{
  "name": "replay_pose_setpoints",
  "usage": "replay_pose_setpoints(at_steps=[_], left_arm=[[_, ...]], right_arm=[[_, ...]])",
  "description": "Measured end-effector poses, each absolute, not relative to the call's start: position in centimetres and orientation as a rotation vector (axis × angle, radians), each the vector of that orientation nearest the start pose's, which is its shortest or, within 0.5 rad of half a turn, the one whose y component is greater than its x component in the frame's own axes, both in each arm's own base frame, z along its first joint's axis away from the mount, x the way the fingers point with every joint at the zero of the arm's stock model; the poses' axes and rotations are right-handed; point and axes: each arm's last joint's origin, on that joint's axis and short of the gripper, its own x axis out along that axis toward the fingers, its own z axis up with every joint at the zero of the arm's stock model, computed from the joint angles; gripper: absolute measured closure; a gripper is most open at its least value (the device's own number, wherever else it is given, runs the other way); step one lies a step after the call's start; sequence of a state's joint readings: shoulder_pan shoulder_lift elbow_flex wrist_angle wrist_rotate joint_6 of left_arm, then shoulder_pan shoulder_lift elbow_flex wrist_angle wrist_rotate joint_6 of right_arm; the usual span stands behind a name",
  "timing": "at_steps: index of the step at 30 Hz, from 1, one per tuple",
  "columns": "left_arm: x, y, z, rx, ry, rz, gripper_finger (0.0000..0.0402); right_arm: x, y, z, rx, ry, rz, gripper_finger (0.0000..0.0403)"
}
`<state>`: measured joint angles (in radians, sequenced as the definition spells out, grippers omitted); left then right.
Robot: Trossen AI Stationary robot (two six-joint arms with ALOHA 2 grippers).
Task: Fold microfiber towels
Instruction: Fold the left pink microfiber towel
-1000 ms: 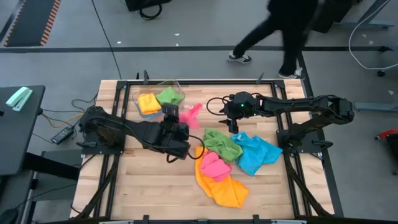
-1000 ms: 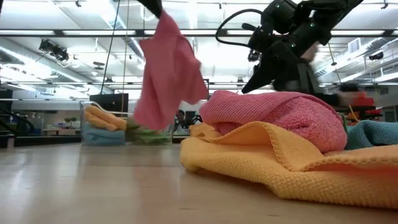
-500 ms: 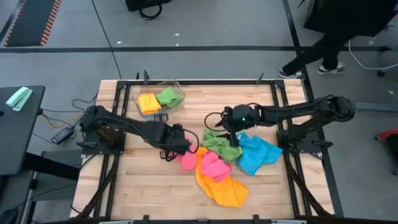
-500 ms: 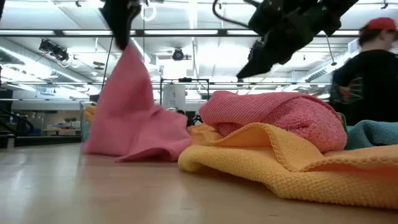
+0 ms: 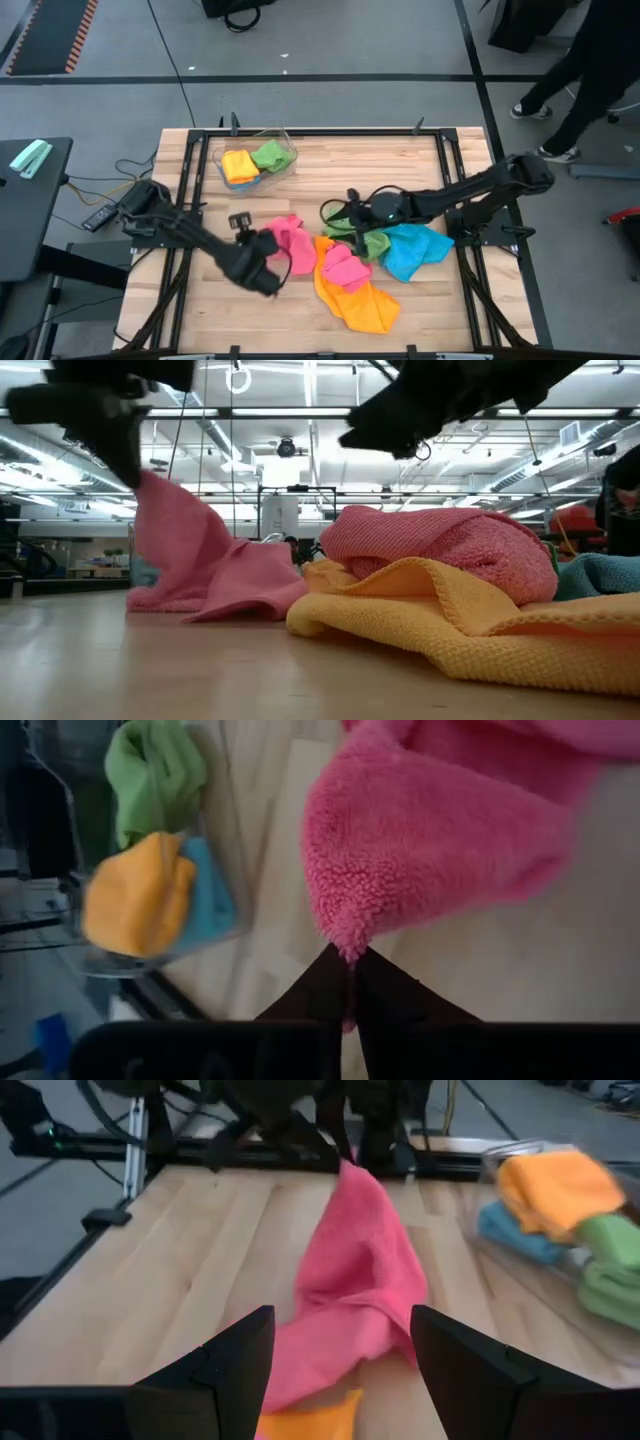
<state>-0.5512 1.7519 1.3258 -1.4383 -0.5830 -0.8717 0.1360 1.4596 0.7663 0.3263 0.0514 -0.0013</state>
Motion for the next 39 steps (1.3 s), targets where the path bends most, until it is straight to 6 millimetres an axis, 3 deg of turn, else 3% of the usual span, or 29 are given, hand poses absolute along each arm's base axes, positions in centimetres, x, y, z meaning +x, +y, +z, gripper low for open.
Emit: replay_pose_setpoints(at_steps=[5,10,16,21,25,29,39], left_arm=[[23.8,-16.1,21.0,0.257,1.268,0.630,0.0361],[22.2,-17.6,18.4,0.326,1.247,0.511,0.0380],[20.3,-17.5,15.7,0.455,1.067,0.545,0.0390],[18.8,-16.9,13.9,0.397,0.853,0.652,0.0369],[17.6,-16.5,12.7,0.325,0.789,0.684,0.0370],[17.0,-16.6,12.1,0.284,0.768,0.679,0.0384],[17.4,-16.4,12.0,0.259,0.718,0.690,0.0366]], right_arm=[[33.2,4.6,19.9,-0.020,0.411,0.086,0.0160],[36.1,5.0,18.6,-0.024,0.471,0.084,0.0160],[39.7,5.4,19.1,-0.019,0.529,0.076,0.0160],[42.3,5.8,19.6,-0.012,0.574,0.072,0.0160],[43.2,7.0,18.7,-0.026,0.595,0.093,0.0160],[43.7,9.0,16.6,-0.065,0.642,0.126,0.0160],[42.9,13.5,14.2,-0.311,0.683,0.117,0.0160]])
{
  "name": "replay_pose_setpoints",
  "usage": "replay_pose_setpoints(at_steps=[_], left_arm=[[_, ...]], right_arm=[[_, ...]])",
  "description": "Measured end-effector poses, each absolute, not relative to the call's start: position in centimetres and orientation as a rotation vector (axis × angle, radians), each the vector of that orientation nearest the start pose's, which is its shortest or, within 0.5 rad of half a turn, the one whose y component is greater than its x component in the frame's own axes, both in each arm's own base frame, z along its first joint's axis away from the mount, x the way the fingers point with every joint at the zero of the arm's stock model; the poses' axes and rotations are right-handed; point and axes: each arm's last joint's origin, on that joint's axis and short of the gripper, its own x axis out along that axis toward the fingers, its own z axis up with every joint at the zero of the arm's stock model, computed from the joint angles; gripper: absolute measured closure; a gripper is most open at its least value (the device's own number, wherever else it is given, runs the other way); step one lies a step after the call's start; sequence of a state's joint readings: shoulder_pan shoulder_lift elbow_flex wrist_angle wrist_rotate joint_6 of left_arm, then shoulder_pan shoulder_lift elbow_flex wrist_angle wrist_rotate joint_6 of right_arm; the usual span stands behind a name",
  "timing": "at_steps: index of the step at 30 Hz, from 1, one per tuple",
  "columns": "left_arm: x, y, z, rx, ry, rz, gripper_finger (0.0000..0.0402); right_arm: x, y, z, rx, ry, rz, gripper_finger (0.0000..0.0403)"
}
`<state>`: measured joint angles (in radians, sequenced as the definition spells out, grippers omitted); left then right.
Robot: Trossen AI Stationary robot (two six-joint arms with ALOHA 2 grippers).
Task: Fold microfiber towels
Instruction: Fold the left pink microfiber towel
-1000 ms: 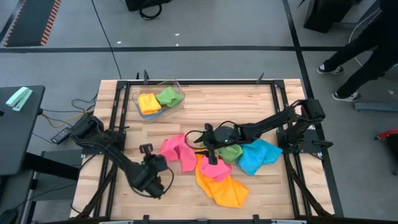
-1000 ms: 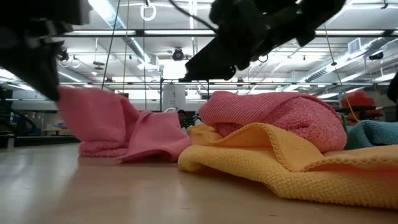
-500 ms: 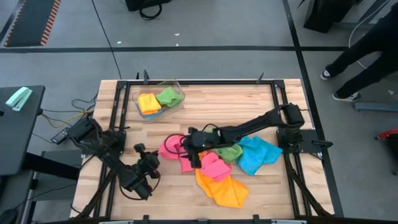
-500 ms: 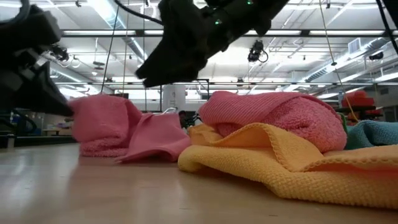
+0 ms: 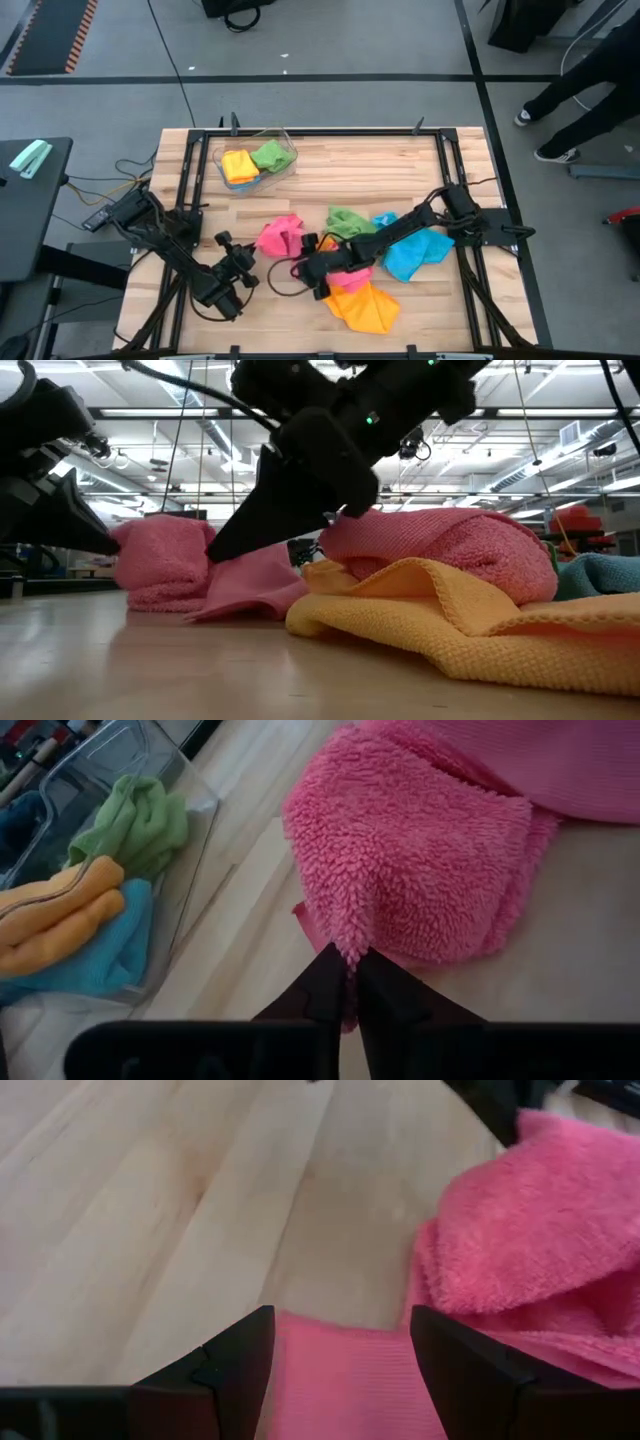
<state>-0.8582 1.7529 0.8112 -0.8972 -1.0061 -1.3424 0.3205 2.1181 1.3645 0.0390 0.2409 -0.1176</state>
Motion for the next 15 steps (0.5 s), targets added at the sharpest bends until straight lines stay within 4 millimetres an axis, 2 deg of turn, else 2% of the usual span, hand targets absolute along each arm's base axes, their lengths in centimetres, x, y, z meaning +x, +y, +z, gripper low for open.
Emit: replay_pose_setpoints(at_steps=[5,10,15], left_arm=[[17.54,-16.40,11.99,0.254,0.713,0.692,0.0370],[17.59,-16.45,11.97,0.246,0.710,0.691,0.0383],[17.63,-16.50,11.96,0.238,0.707,0.689,0.0377]], right_arm=[[42.50,14.61,14.31,-0.328,0.669,0.054,0.0160],[42.75,14.38,14.59,-0.257,0.662,0.013,0.0160],[43.40,14.67,15.21,-0.229,0.666,0.022,0.0160]])
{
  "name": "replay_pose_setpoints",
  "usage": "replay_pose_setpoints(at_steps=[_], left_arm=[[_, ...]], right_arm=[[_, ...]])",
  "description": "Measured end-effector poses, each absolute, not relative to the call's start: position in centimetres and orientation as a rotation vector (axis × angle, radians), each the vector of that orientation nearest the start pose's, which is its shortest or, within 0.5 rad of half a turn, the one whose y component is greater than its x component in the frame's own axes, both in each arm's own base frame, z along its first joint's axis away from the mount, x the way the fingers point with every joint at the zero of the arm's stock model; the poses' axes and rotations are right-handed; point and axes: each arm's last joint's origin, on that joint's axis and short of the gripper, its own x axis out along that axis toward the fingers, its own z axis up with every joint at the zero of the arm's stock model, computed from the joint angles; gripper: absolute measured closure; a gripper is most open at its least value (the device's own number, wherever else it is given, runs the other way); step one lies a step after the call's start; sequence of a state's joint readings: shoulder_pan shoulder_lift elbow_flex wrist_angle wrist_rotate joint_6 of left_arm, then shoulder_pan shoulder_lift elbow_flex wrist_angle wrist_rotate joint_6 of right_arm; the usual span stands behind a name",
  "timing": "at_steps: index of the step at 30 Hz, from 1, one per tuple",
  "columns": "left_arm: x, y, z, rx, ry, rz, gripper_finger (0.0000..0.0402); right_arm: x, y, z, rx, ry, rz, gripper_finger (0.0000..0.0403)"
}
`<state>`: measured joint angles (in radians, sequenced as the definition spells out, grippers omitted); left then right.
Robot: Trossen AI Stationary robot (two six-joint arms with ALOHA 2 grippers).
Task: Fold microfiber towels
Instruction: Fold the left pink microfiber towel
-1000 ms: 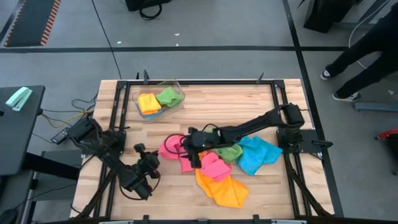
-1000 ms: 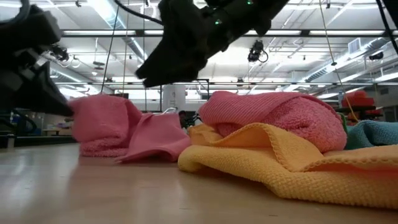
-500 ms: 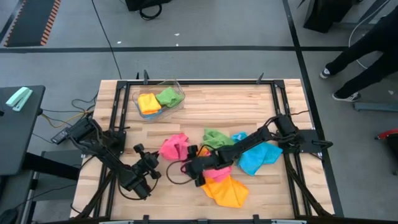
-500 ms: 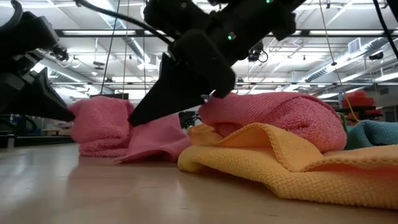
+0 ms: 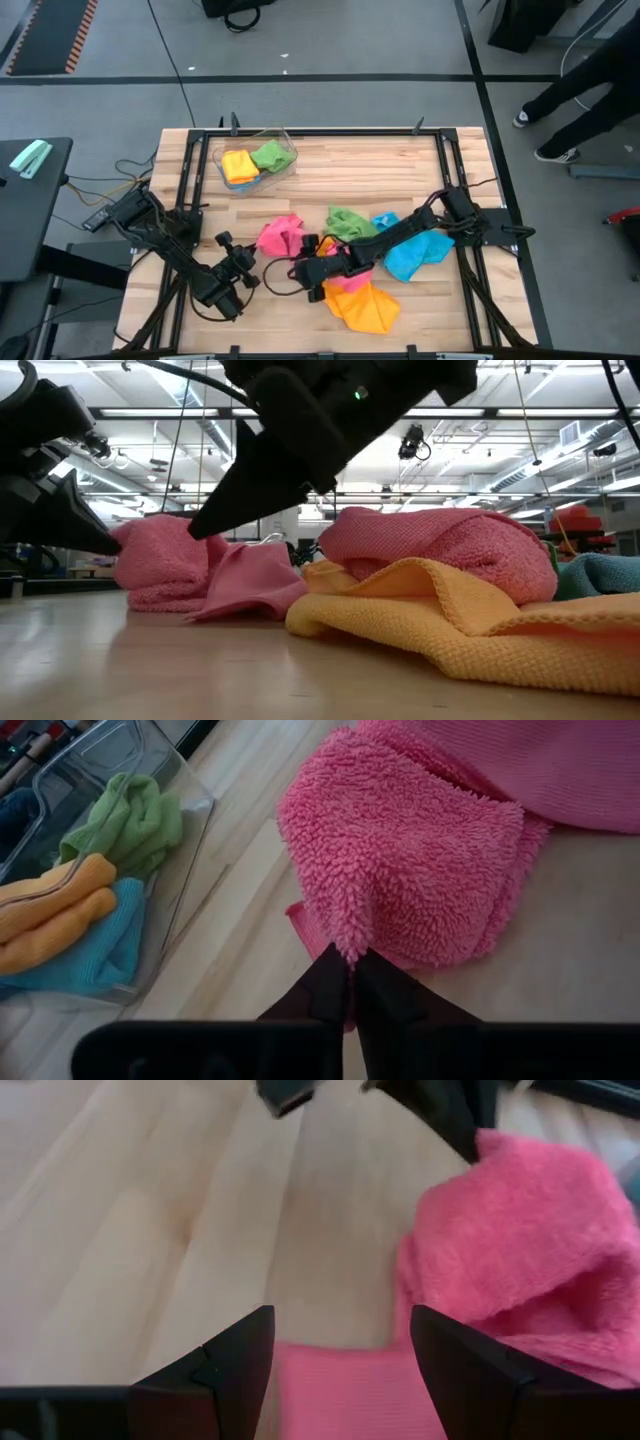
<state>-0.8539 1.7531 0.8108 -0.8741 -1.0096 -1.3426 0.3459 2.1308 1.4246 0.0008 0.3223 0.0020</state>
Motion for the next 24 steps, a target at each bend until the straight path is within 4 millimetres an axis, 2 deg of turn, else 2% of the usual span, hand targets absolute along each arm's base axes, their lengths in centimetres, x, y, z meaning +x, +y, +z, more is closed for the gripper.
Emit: replay_pose_setpoints(at_steps=[2,5,7,10,13,18,21,24], left_arm=[[17.6,-16.5,12.0,0.235,0.706,0.688,0.0371],[17.8,-16.5,11.9,0.228,0.699,0.691,0.0367],[17.8,-16.5,11.9,0.222,0.694,0.691,0.0369],[17.9,-16.6,11.9,0.211,0.690,0.688,0.0376],[17.9,-16.7,11.9,0.207,0.688,0.683,0.0382],[17.9,-16.7,11.9,0.207,0.689,0.683,0.0379],[17.9,-16.7,11.9,0.206,0.689,0.683,0.0370],[17.9,-16.7,11.9,0.207,0.689,0.682,0.0367]], right_arm=[[44.1,15.1,15.2,-0.224,0.659,0.029,0.0160],[45.2,15.6,14.1,-0.242,0.693,0.036,0.0160],[45.7,15.7,13.0,-0.278,0.770,0.040,0.0160],[46.2,15.9,12.8,-0.310,0.828,0.031,0.0160],[46.1,15.9,13.2,-0.308,0.833,0.017,0.0160],[45.8,15.2,12.1,-0.282,0.877,0.019,0.0163],[45.6,14.8,11.7,-0.252,0.883,0.007,0.0179],[45.6,14.7,11.6,-0.246,0.887,0.010,0.0213]])
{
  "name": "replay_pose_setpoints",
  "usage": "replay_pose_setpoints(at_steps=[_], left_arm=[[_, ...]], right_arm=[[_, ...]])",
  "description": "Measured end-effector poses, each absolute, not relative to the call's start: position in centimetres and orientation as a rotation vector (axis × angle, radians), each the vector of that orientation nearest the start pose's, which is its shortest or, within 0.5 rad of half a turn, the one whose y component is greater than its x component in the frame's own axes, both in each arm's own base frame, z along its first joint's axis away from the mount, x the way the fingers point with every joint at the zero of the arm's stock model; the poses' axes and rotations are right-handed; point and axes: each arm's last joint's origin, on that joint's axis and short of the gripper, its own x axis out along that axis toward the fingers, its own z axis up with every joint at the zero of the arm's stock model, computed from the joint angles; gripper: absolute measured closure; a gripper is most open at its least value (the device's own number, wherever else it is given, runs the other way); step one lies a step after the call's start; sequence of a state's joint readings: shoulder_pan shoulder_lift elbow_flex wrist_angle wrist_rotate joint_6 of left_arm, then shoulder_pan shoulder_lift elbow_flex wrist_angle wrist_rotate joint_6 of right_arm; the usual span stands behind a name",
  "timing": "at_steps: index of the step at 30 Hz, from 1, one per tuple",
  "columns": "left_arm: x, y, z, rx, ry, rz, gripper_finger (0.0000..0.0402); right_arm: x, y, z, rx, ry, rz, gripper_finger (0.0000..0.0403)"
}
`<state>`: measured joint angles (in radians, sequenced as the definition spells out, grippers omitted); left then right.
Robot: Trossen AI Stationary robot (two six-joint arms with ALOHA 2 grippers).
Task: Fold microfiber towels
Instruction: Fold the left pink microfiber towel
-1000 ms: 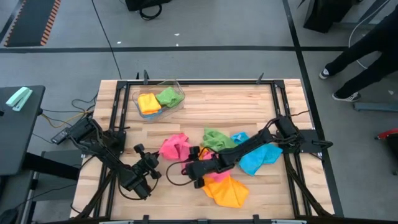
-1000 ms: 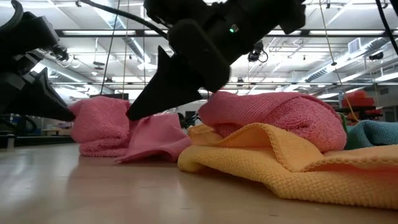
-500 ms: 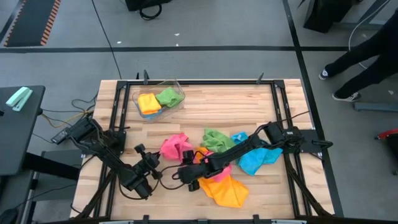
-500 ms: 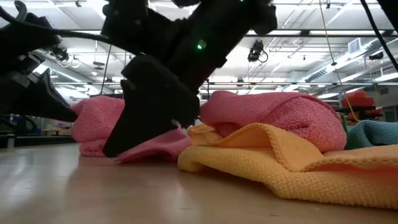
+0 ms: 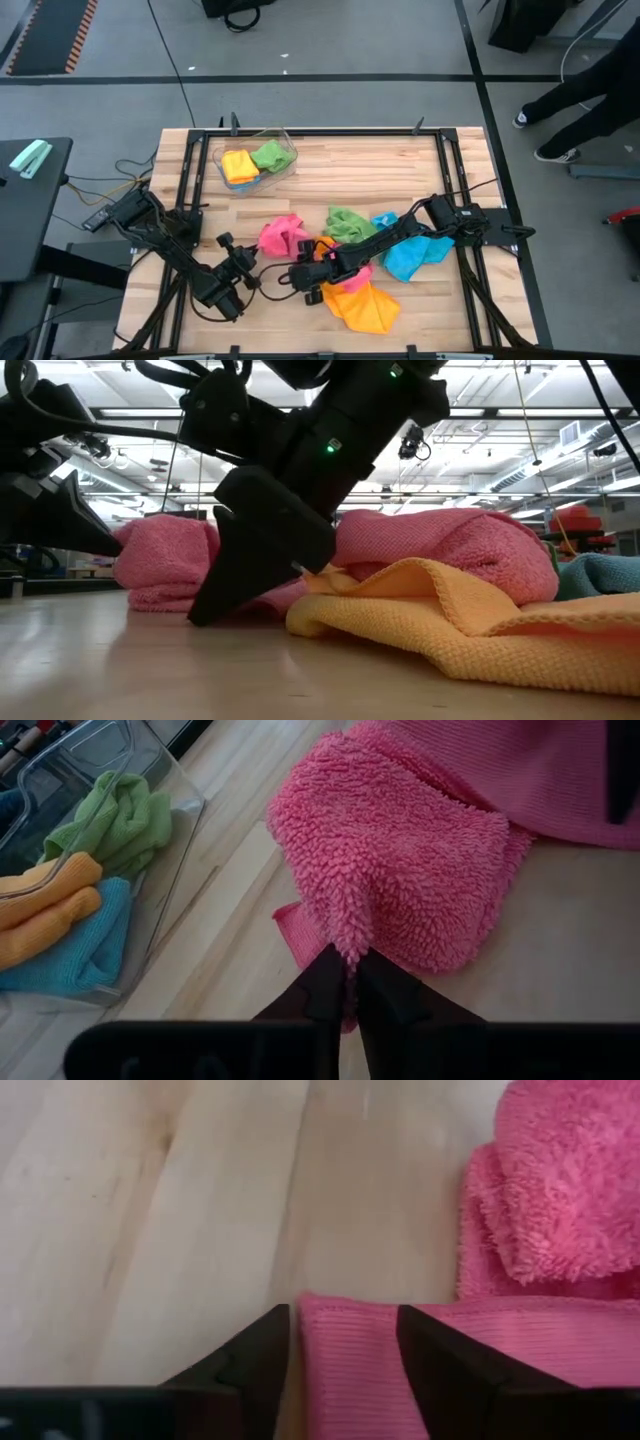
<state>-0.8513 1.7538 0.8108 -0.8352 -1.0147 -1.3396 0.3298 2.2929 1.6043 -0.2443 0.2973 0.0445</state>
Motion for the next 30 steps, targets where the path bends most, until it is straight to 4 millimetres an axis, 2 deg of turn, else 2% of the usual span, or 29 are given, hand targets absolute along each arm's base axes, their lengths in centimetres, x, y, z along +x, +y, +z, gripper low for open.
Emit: replay_pose_setpoints(at_steps=[10,17,22,30], left_arm=[[17.9,-16.7,11.9,0.206,0.689,0.682,0.0381],[17.9,-16.6,11.9,0.222,0.694,0.680,0.0369],[18.0,-16.8,11.9,0.207,0.686,0.671,0.0377],[17.5,-17.4,11.9,0.229,0.674,0.639,0.0381]], right_arm=[[45.5,14.4,11.4,-0.220,0.915,0.086,0.0389],[44.9,15.5,12.4,-0.289,0.912,0.108,0.0394],[43.9,17.5,16.3,-0.336,0.807,0.098,0.0395],[41.7,19.8,20.4,-0.411,0.726,0.061,0.0395]])
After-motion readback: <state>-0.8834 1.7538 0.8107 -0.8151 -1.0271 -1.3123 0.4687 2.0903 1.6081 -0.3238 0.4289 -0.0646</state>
